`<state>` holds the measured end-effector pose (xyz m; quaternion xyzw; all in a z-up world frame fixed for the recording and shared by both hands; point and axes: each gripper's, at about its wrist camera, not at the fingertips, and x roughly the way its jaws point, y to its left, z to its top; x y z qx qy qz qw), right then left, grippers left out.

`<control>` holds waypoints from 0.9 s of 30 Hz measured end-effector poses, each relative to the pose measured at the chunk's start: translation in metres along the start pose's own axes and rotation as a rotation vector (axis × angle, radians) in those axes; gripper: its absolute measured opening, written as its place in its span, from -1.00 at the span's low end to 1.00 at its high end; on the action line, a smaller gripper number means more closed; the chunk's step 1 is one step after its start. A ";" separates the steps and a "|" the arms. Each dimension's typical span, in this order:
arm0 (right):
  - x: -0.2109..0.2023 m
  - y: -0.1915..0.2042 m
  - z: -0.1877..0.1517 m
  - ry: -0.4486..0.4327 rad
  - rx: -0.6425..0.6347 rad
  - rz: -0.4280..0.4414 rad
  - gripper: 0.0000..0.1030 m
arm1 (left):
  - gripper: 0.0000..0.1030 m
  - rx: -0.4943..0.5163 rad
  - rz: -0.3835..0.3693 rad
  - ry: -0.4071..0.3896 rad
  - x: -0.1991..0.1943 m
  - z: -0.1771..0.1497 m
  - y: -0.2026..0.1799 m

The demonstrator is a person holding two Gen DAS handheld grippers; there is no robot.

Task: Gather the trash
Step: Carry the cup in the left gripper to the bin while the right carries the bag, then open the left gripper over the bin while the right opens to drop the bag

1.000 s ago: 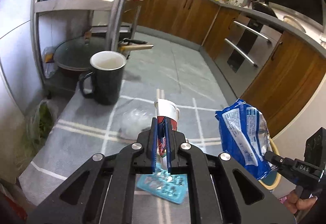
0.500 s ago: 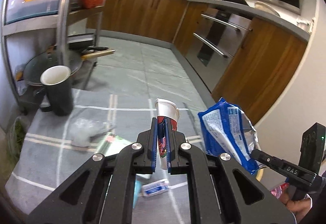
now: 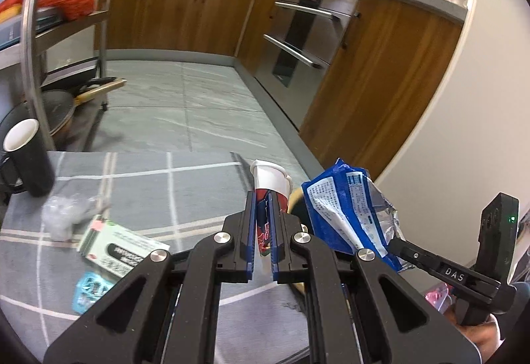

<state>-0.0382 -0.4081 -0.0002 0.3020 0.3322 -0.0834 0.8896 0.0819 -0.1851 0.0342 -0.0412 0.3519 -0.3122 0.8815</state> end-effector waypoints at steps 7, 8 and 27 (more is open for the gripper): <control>-0.011 -0.024 0.002 -0.030 0.028 -0.060 -0.81 | -0.88 0.050 -0.019 0.042 0.028 -0.009 -0.035; -0.012 -0.025 0.002 -0.032 0.027 -0.070 -0.81 | -0.88 0.054 -0.020 0.049 0.033 -0.011 -0.039; -0.006 -0.049 -0.008 0.013 0.063 -0.159 -0.81 | -0.64 0.132 -0.077 0.215 0.094 -0.051 -0.065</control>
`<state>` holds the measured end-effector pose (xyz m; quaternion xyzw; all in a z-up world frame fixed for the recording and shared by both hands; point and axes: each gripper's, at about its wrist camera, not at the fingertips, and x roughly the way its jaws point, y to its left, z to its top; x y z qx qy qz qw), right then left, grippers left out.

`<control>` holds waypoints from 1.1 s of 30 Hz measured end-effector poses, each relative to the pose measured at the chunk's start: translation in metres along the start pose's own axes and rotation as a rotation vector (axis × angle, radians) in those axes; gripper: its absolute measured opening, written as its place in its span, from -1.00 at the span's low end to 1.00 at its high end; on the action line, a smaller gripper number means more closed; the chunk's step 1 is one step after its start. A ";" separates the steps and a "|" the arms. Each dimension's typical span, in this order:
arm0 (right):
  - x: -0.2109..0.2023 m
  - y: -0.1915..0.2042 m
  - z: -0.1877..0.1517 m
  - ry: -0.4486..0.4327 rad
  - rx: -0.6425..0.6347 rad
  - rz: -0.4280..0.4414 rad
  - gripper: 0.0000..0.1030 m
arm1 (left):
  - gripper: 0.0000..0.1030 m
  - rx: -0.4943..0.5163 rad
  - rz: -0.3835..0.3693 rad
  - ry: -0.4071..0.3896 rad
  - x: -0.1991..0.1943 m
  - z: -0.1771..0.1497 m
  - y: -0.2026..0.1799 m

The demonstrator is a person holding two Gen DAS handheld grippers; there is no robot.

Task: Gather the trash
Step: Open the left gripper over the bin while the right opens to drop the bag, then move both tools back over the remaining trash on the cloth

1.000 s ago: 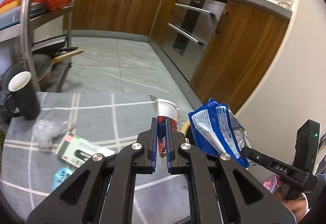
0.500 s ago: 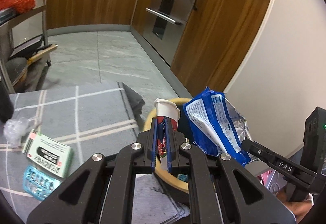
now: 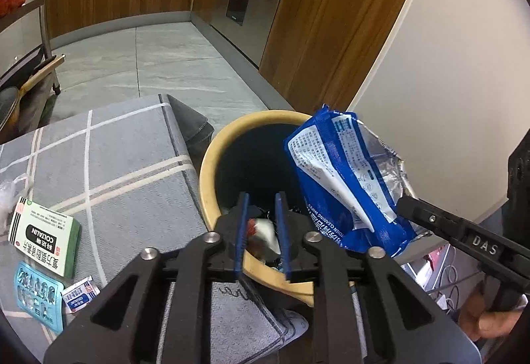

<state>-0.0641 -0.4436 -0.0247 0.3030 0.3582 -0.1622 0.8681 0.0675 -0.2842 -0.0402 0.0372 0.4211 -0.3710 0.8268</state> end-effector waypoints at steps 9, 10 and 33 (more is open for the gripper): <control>0.006 0.001 -0.001 0.016 -0.012 -0.017 -0.81 | -0.20 -0.081 -0.002 -0.026 -0.018 0.001 0.025; 0.008 0.003 0.000 0.021 -0.011 -0.019 -0.81 | -0.18 -0.087 0.002 -0.031 -0.022 0.001 0.028; 0.034 0.023 -0.009 0.069 -0.036 -0.013 -0.24 | 0.21 -0.233 0.191 -0.050 -0.085 -0.029 0.147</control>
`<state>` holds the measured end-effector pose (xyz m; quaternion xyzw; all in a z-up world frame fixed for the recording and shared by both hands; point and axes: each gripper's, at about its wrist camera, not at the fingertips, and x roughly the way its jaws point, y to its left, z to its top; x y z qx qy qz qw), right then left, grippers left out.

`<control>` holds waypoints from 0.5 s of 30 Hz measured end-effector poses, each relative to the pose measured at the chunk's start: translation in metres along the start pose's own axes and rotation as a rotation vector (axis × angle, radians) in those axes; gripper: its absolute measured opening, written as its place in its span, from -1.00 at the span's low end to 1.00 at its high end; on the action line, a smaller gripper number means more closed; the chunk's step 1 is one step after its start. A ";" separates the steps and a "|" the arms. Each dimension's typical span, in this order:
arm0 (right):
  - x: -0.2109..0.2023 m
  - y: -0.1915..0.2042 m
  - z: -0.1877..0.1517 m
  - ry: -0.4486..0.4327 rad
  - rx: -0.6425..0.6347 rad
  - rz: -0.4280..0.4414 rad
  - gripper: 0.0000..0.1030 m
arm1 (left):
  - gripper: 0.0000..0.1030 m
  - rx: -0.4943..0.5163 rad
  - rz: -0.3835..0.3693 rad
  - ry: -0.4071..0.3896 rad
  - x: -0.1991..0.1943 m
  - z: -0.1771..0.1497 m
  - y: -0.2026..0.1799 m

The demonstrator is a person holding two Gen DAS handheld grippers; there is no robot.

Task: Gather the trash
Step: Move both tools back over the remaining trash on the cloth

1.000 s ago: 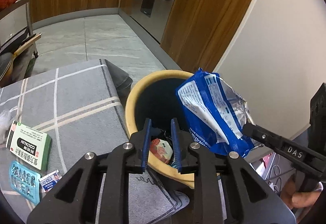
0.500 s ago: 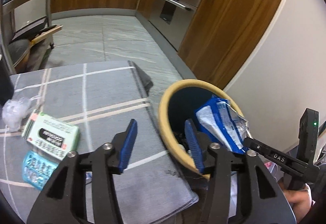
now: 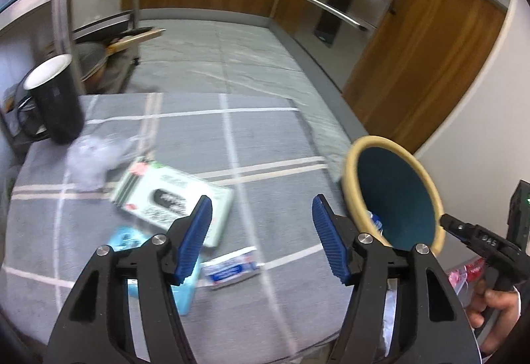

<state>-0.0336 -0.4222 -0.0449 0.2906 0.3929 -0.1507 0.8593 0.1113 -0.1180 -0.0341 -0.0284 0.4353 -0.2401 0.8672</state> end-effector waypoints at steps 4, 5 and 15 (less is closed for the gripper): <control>0.006 0.020 -0.002 0.003 -0.036 0.029 -0.10 | 0.21 -0.062 0.044 -0.009 -0.010 -0.002 0.039; 0.008 0.025 -0.003 0.004 -0.044 0.039 -0.08 | 0.22 -0.074 0.050 -0.010 -0.012 -0.004 0.047; 0.027 0.093 -0.015 0.047 -0.190 0.121 0.08 | 0.39 -0.144 0.126 0.067 -0.009 -0.025 0.103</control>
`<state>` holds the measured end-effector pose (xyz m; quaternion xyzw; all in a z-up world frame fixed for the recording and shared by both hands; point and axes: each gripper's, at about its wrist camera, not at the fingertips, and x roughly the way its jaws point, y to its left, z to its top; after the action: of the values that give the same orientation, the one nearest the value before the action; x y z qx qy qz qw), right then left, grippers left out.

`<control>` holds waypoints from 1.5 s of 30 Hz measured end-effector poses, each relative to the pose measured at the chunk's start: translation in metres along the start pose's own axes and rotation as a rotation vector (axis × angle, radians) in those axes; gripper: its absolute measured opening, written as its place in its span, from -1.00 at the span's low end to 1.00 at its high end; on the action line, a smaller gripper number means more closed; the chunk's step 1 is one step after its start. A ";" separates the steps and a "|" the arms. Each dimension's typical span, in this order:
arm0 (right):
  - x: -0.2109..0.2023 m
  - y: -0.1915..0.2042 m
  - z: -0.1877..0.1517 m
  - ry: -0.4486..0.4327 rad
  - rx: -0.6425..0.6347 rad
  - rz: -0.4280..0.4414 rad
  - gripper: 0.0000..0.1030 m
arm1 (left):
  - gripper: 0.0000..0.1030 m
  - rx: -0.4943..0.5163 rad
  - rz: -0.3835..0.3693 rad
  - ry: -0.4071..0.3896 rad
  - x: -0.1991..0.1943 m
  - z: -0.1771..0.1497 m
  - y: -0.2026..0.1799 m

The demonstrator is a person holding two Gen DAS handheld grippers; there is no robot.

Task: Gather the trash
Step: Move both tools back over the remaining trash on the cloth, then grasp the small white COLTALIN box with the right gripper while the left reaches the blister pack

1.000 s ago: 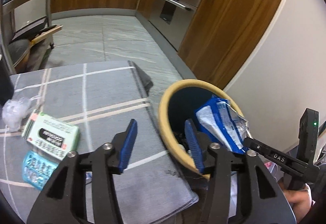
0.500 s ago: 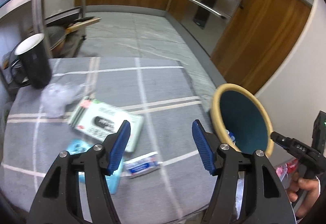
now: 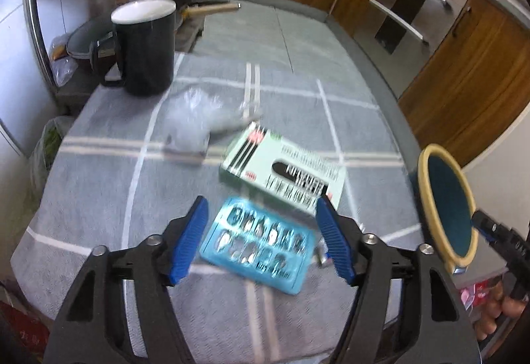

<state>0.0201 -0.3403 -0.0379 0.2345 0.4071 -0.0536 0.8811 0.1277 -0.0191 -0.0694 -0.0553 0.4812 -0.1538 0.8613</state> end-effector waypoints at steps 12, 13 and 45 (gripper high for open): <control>0.038 0.056 -0.016 0.127 -0.121 0.071 0.13 | 0.49 0.017 0.023 0.132 0.022 -0.035 0.005; 0.042 0.061 -0.018 0.141 -0.135 0.073 0.13 | 0.49 0.030 0.031 0.138 0.023 -0.037 0.003; 0.131 0.152 -0.066 0.268 -0.534 -0.045 0.16 | 0.49 -0.106 0.117 0.127 0.015 -0.025 0.060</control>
<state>0.1042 -0.1630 -0.1158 -0.0099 0.5246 0.0672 0.8486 0.1262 0.0347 -0.1095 -0.0628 0.5446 -0.0808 0.8324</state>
